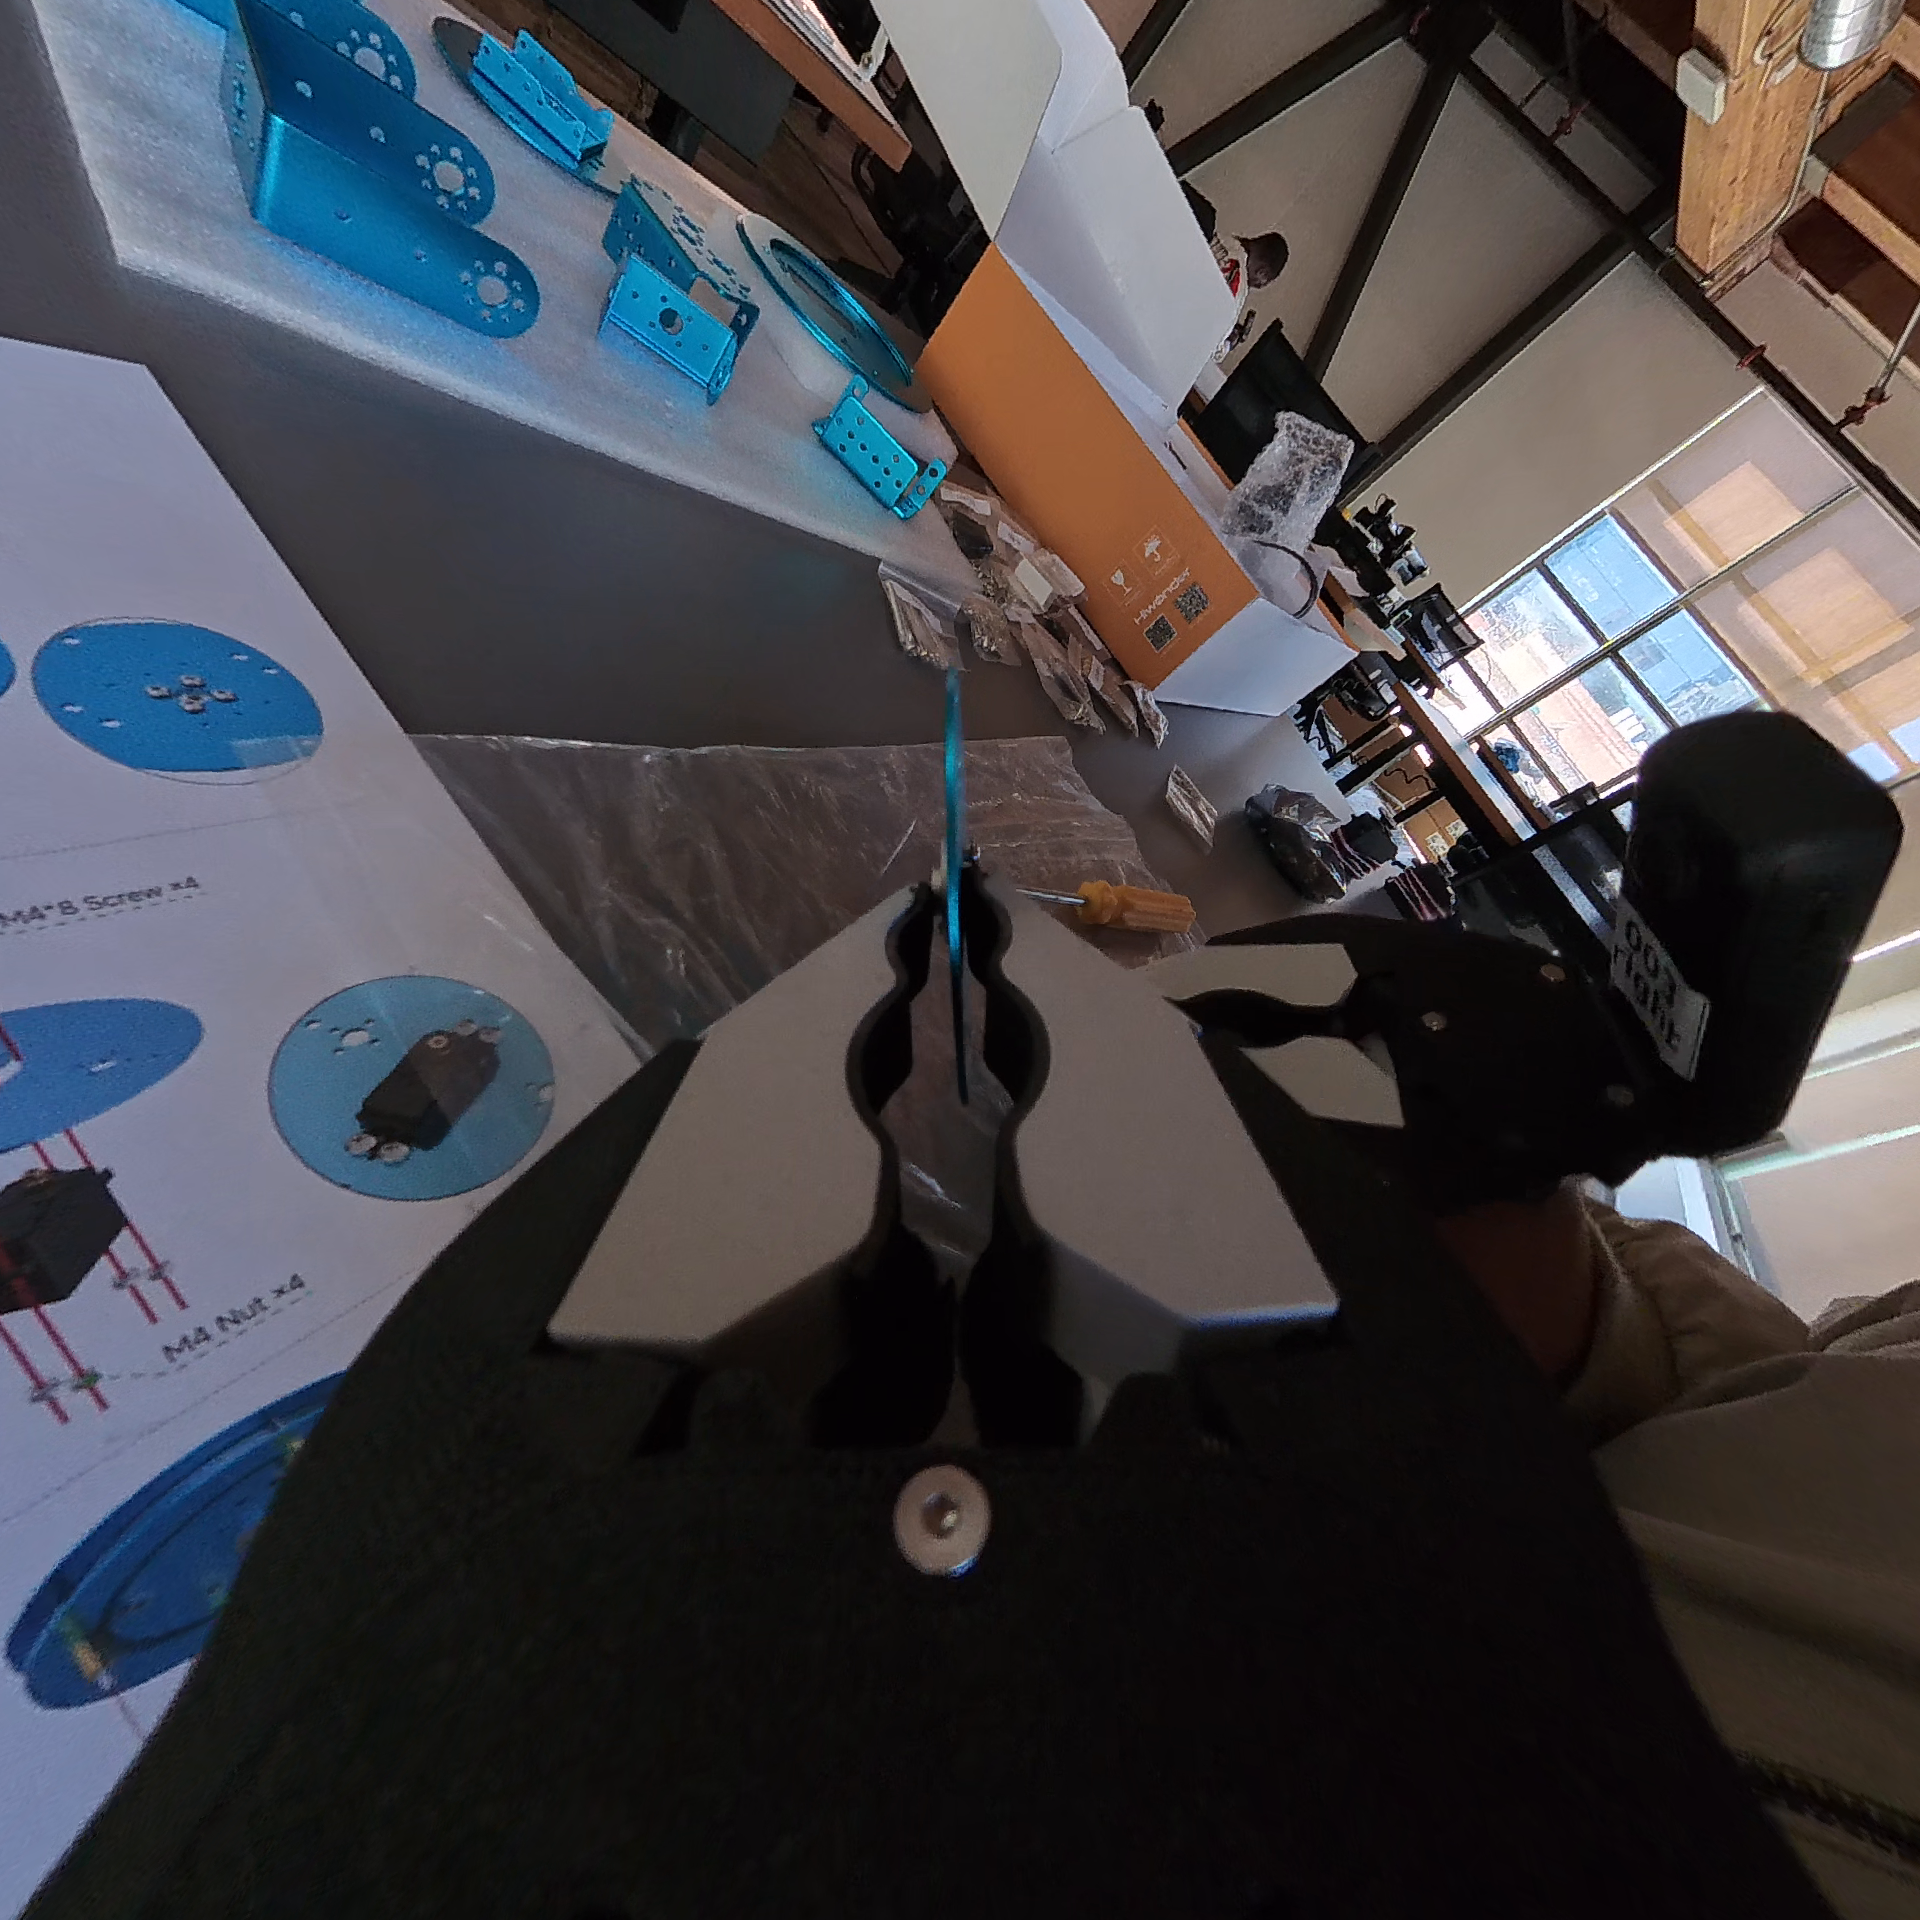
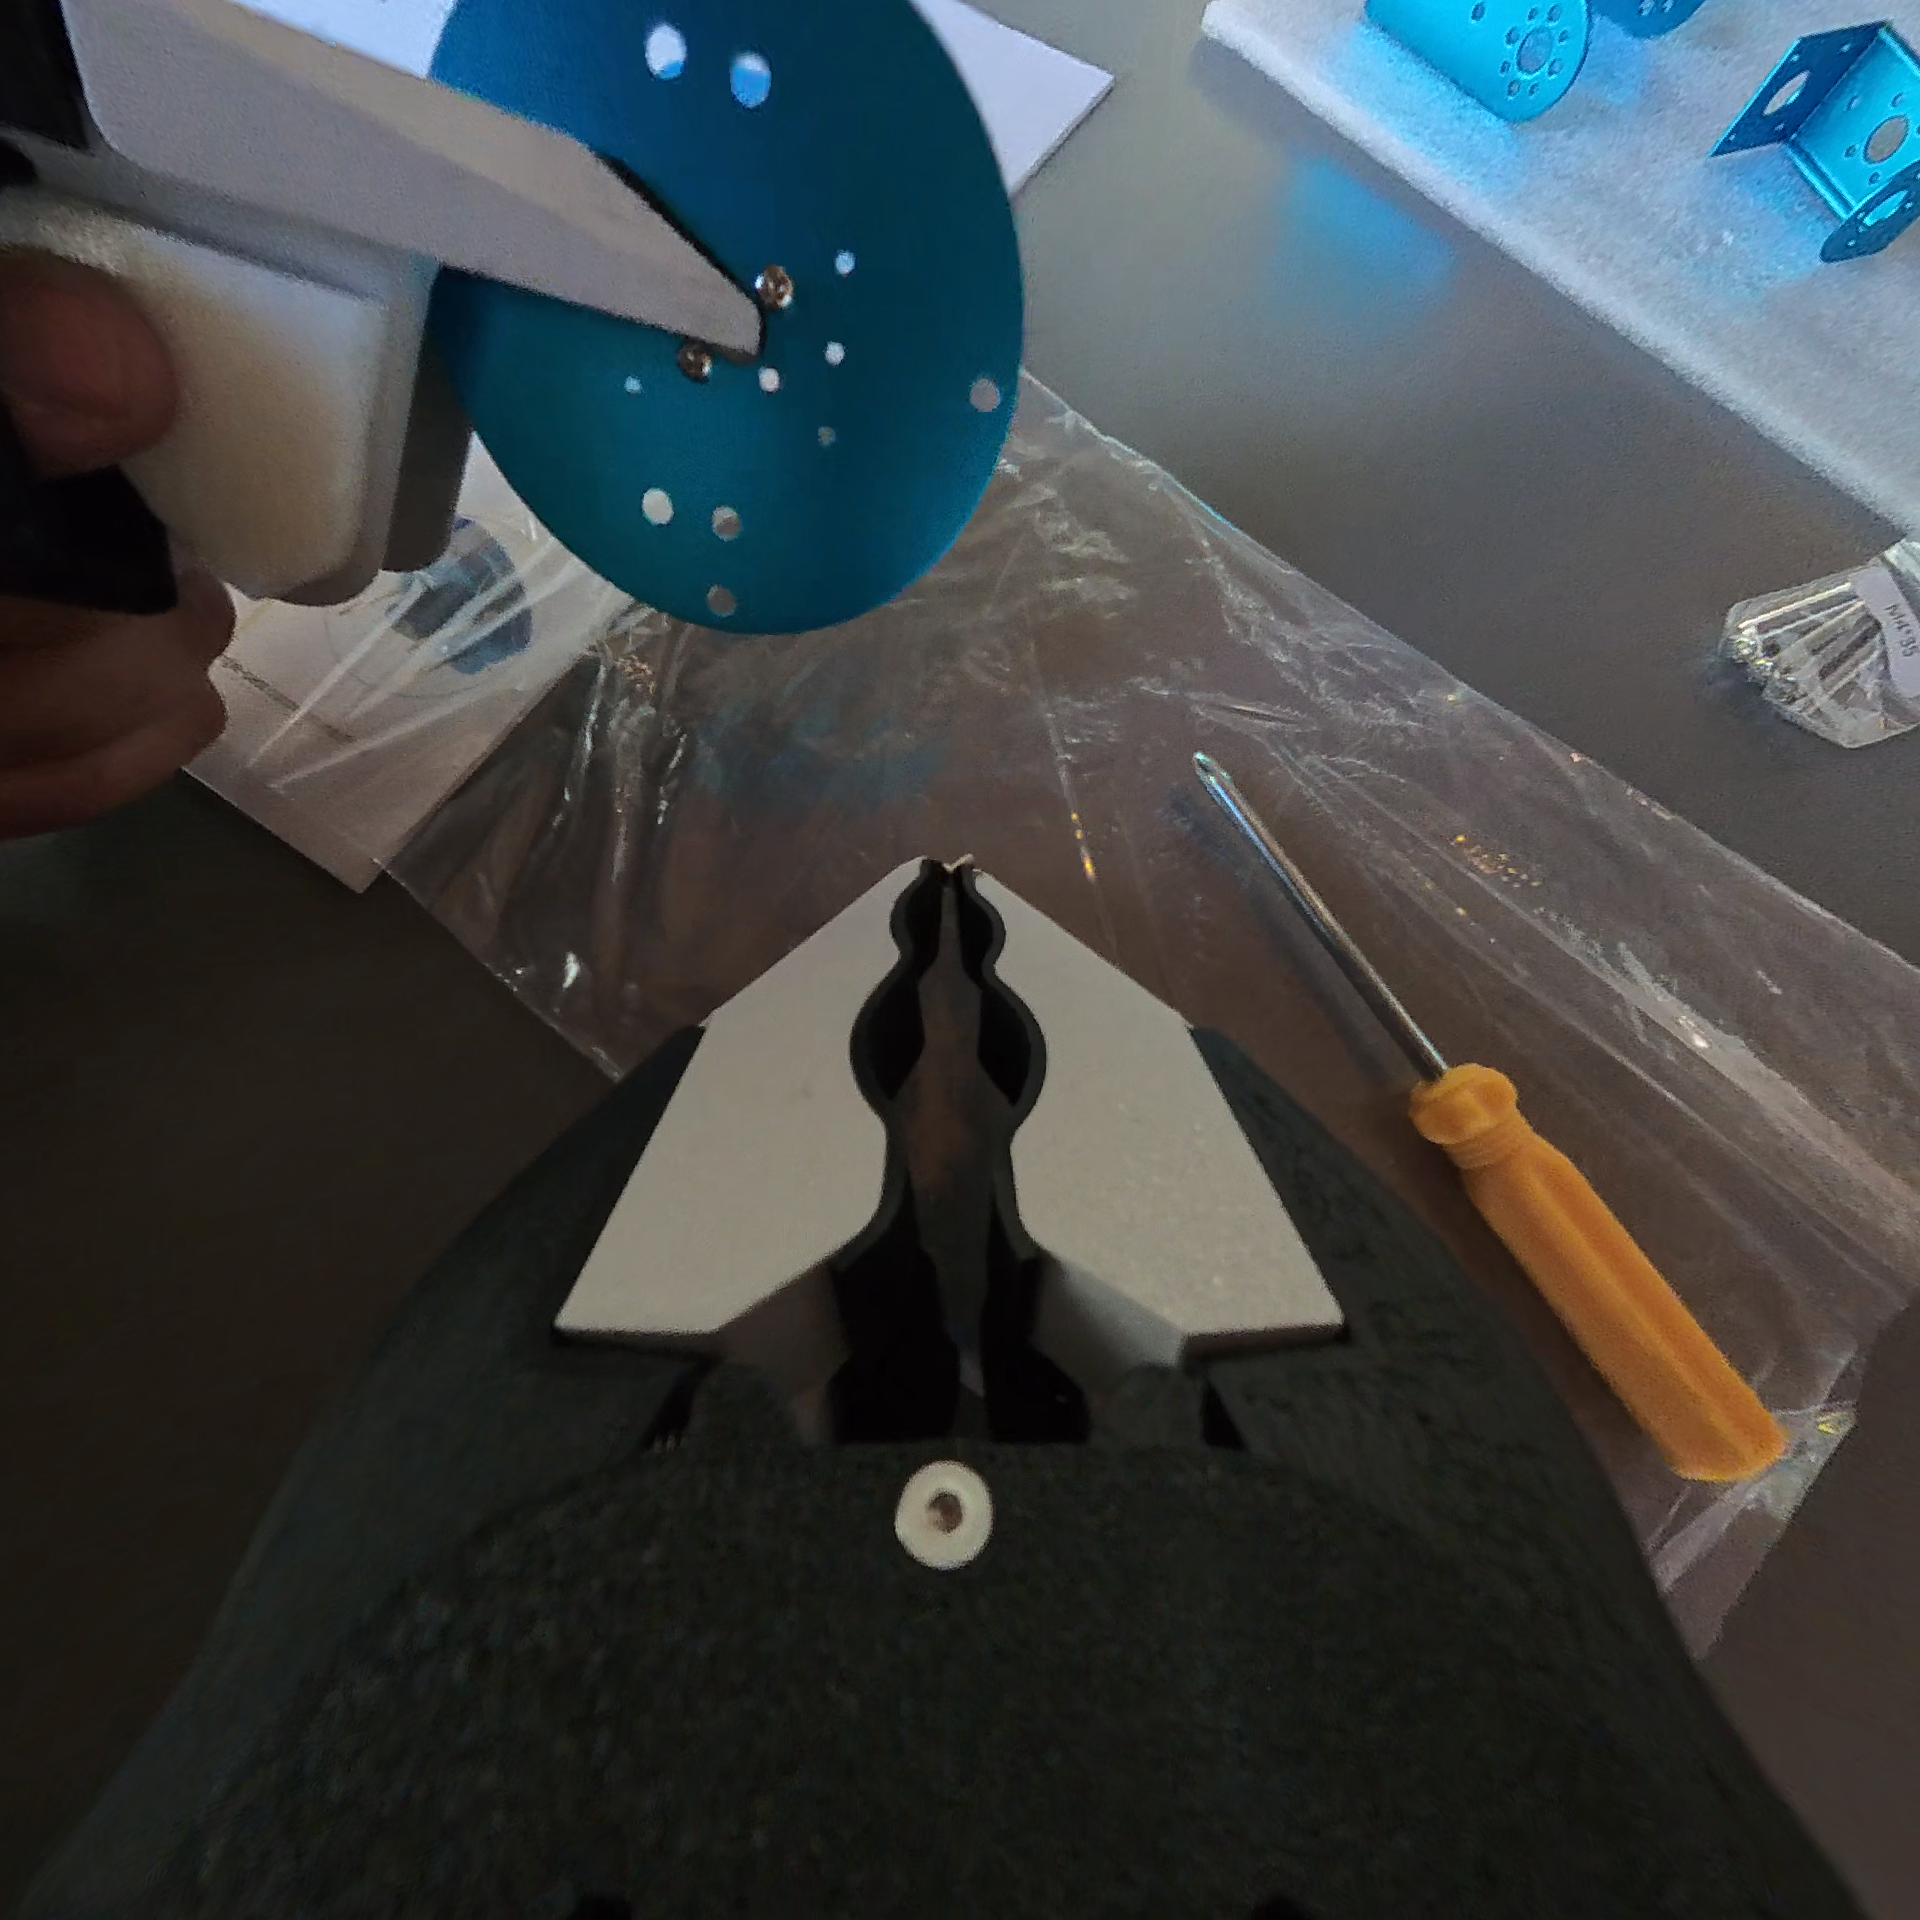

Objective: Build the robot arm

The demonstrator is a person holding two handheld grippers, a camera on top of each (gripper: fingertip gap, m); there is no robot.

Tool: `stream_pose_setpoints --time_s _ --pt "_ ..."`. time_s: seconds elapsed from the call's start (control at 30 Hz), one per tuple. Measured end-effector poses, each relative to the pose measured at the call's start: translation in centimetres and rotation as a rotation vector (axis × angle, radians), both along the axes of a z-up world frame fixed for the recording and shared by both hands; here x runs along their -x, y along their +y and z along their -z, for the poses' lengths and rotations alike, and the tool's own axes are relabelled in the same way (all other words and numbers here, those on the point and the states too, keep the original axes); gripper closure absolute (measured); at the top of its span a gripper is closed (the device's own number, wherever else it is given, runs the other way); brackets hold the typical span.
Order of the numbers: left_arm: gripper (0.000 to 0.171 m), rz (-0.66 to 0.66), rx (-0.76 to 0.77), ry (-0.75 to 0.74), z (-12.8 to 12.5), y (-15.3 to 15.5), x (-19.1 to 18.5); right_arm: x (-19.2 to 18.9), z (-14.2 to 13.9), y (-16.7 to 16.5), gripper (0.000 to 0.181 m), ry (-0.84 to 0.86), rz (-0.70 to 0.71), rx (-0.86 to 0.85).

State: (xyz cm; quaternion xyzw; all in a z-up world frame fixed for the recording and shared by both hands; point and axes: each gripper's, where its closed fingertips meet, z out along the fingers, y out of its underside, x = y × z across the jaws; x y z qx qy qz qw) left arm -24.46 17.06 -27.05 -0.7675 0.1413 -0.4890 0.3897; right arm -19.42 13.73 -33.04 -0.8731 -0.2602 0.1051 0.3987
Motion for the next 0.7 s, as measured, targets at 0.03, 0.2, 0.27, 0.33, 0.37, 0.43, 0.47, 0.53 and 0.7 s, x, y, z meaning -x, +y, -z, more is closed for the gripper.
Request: stream_pose_setpoints --time_s 0.03,0.2,0.27,0.33,0.37,0.43,0.47,0.53,0.7 --pt "0.166 0.006 -0.002 0.004 0.0 0.0 -0.1 -0.1 -0.2 0.0 0.18 0.026 -0.004 0.011" --pt "0.166 0.051 -0.062 0.046 -0.2 -0.4 -0.6 -0.2 -1.8 -0.5 0.18 0.37 -0.095 0.188" --pt "0.166 0.062 -0.062 0.046 -0.2 -0.4 -0.8 -0.4 -2.9 -0.6 0.181 0.57 -0.119 0.29" --pt "0.166 0.084 -0.038 0.012 -0.3 -0.4 -1.3 -0.7 -4.1 -0.5 0.181 0.739 -0.151 0.385" --pt "0.166 0.096 -0.017 -0.022 -0.6 -0.4 -1.5 -0.7 -4.8 -0.4 0.181 0.815 -0.172 0.43" --pt "0.166 0.123 0.052 -0.12 -1.1 -0.2 -2.2 -0.5 -6.2 -0.3 0.181 0.941 -0.223 0.517" --pt "0.166 0.13 0.089 -0.165 -1.4 0.0 -2.5 -0.5 -6.7 -0.1 0.181 0.991 -0.236 0.564" --pt "0.166 0.142 0.151 -0.233 -1.7 0.4 -3.2 -0.3 -7.6 0.6 0.181 1.034 -0.265 0.622" --pt "0.167 0.11 0.298 -0.281 -0.5 1.0 -4.8 0.2 -7.7 2.7 0.181 0.924 -0.286 0.686"
